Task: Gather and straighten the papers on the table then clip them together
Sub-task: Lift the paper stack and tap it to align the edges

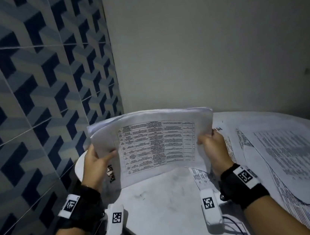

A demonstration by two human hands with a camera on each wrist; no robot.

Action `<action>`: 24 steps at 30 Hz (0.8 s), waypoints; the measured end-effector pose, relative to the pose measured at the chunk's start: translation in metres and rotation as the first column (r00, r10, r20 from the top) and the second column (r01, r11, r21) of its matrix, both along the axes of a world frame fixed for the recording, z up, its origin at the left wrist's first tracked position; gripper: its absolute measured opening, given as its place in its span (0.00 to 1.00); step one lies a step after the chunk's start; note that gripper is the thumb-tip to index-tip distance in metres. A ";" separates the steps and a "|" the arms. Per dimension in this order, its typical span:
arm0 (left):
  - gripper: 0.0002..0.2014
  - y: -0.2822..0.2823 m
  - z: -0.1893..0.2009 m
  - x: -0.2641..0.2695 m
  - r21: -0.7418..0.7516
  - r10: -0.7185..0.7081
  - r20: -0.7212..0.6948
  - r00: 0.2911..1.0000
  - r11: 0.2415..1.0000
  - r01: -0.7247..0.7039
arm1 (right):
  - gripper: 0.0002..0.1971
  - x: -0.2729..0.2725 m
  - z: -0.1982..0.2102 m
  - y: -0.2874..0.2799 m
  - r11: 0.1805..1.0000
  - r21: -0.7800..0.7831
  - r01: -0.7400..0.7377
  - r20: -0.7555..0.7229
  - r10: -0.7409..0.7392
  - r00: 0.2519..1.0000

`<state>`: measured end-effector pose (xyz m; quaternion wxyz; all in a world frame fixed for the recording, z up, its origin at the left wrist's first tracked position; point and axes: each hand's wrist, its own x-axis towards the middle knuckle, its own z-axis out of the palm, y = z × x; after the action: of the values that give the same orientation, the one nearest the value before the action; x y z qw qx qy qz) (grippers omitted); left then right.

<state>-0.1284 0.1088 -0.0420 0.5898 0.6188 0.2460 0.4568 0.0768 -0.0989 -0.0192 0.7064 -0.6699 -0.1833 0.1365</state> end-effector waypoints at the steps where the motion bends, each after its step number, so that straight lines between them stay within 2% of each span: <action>1: 0.22 0.002 0.002 0.001 0.005 0.012 -0.008 1.000 1.000 -0.012 | 0.15 0.000 0.002 0.001 1.000 -0.007 0.013 0.006 -0.013 1.000; 7: 0.19 0.011 0.046 0.004 0.119 0.058 0.087 0.995 0.991 -0.068 | 0.14 0.001 0.052 0.001 0.984 0.170 0.060 0.117 -0.081 0.990; 9: 0.19 0.008 0.050 0.004 0.140 0.064 0.106 0.992 0.987 -0.079 | 0.14 0.000 0.056 0.000 0.979 0.194 0.061 0.135 -0.089 0.987; 13: 0.23 -0.008 0.024 0.001 0.048 -0.003 0.024 1.000 0.999 0.002 | 0.14 -0.004 0.022 -0.005 0.997 0.068 0.042 0.090 -0.048 0.995; 17: 0.17 -0.017 0.010 0.000 0.088 0.029 -0.080 0.996 0.996 -0.022 | 0.14 -0.001 -0.008 -0.008 0.999 -0.039 0.008 0.064 -0.006 0.998; 21: 0.20 -0.001 0.036 0.004 0.105 0.032 -0.083 0.996 0.994 -0.023 | 0.08 0.011 0.015 -0.018 0.998 -0.058 0.010 0.164 0.000 0.987; 22: 0.18 0.004 0.043 0.003 0.081 0.023 -0.066 0.998 0.997 -0.018 | 0.07 0.015 0.022 -0.022 0.999 -0.038 0.013 0.164 -0.007 0.986; 24: 0.15 0.009 0.051 0.004 0.004 0.022 -0.025 0.999 1.000 -0.022 | 0.11 0.020 0.035 -0.035 0.999 0.043 0.013 0.107 -0.018 0.994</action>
<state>-0.1243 0.1181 0.0088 0.5807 0.6228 0.2593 0.4558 0.0964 -0.1344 0.0157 0.7107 -0.6624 -0.2187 0.0908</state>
